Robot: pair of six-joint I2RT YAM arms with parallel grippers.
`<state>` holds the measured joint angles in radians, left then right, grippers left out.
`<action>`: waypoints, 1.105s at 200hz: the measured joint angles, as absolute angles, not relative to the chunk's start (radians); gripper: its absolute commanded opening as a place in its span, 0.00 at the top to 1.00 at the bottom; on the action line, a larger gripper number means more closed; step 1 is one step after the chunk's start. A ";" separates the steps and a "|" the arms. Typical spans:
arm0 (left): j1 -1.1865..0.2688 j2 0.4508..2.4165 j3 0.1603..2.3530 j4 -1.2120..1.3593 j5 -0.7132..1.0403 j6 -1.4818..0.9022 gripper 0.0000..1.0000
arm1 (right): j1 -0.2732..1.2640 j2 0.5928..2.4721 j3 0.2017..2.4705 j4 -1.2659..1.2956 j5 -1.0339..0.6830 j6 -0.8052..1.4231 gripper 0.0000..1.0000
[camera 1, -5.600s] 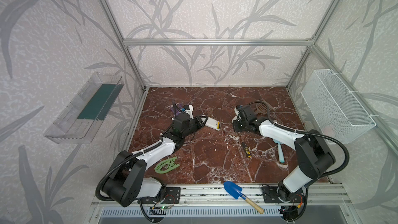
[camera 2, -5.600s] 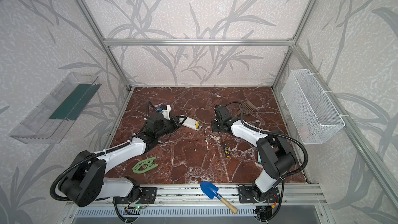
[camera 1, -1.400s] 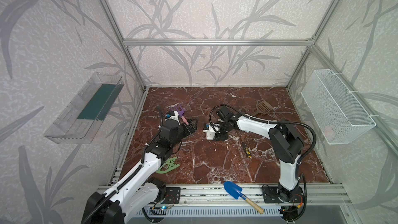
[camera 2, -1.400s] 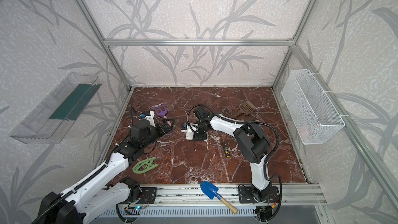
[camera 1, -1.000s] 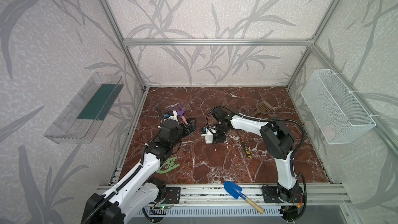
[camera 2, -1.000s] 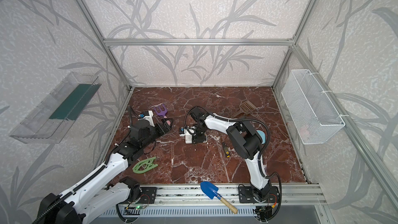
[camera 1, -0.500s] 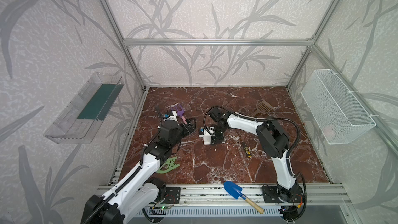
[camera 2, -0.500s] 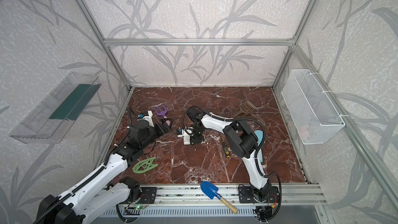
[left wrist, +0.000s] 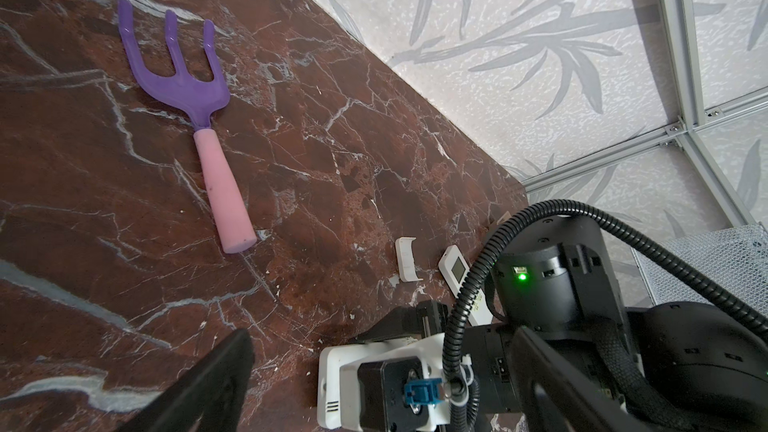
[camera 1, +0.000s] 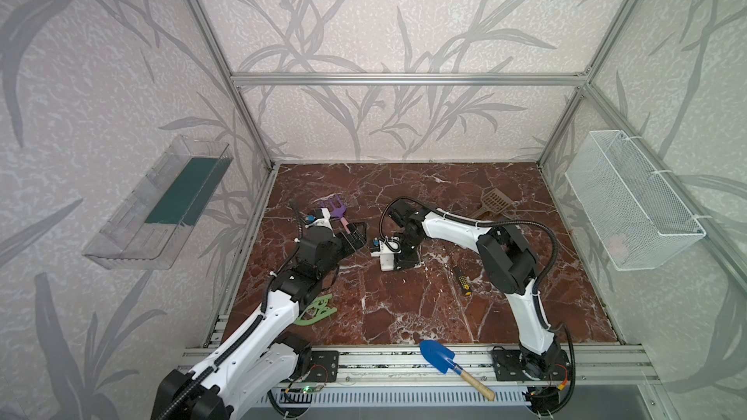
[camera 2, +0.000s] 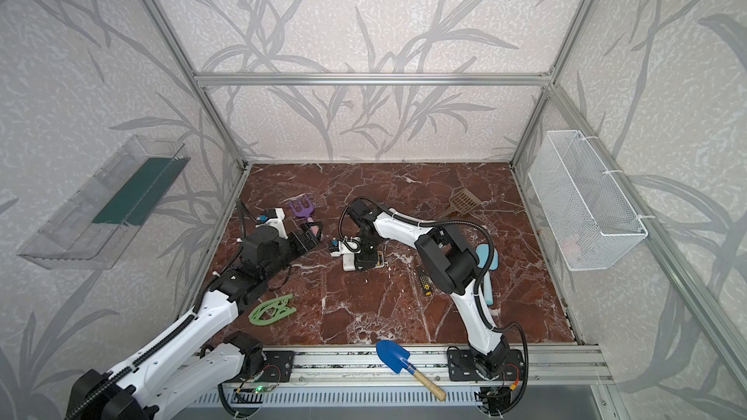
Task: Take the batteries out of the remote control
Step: 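Lower the remote body with the right gripper while the left gripper releases and withdraws, then set the remote body on the table and open the right gripper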
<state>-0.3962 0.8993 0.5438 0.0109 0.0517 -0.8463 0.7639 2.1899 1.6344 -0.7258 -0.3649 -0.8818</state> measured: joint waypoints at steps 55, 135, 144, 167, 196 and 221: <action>-0.396 0.891 0.538 0.007 0.046 -0.846 0.03 | 0.771 2.194 1.644 -0.738 -0.344 -0.880 0.40; -0.396 0.889 0.538 0.007 0.045 -0.846 0.03 | 0.781 2.195 1.647 -0.744 -0.321 -0.878 0.38; -0.396 0.887 0.536 0.007 0.045 -0.846 0.02 | 0.781 2.195 1.647 -0.743 -0.321 -0.878 0.37; -0.396 0.885 0.532 0.005 0.045 -0.845 0.01 | 0.784 2.195 1.647 -0.731 -0.317 -0.871 0.37; -0.396 0.882 0.532 -0.004 0.042 -0.840 0.00 | 0.786 2.180 1.619 -0.690 -0.317 -0.856 0.36; -0.396 0.880 0.532 -0.023 0.033 -0.833 0.00 | 0.785 2.130 1.542 -0.636 -0.319 -0.825 0.34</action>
